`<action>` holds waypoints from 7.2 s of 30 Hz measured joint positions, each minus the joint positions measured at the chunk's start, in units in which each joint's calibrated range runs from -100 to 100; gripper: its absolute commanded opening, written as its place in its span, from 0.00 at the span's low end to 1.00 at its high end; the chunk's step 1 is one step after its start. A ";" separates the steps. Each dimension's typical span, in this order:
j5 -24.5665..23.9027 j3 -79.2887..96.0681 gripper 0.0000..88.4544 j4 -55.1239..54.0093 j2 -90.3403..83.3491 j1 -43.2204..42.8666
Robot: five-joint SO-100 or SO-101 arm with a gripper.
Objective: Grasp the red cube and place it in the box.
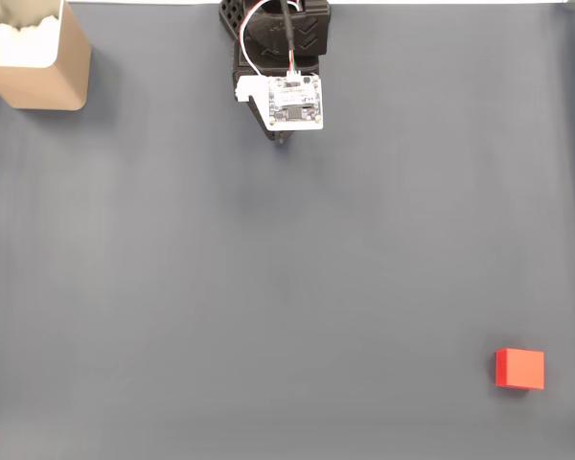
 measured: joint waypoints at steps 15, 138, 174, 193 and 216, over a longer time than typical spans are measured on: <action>0.00 0.00 0.00 0.00 0.00 0.00; -0.93 -65.82 0.03 -24.74 71.30 -18.03; 2.64 -93.40 0.31 -31.11 101.87 -22.03; 3.27 -99.73 0.46 -35.00 109.86 -22.03; 0.88 -113.11 0.48 -38.42 125.58 -22.03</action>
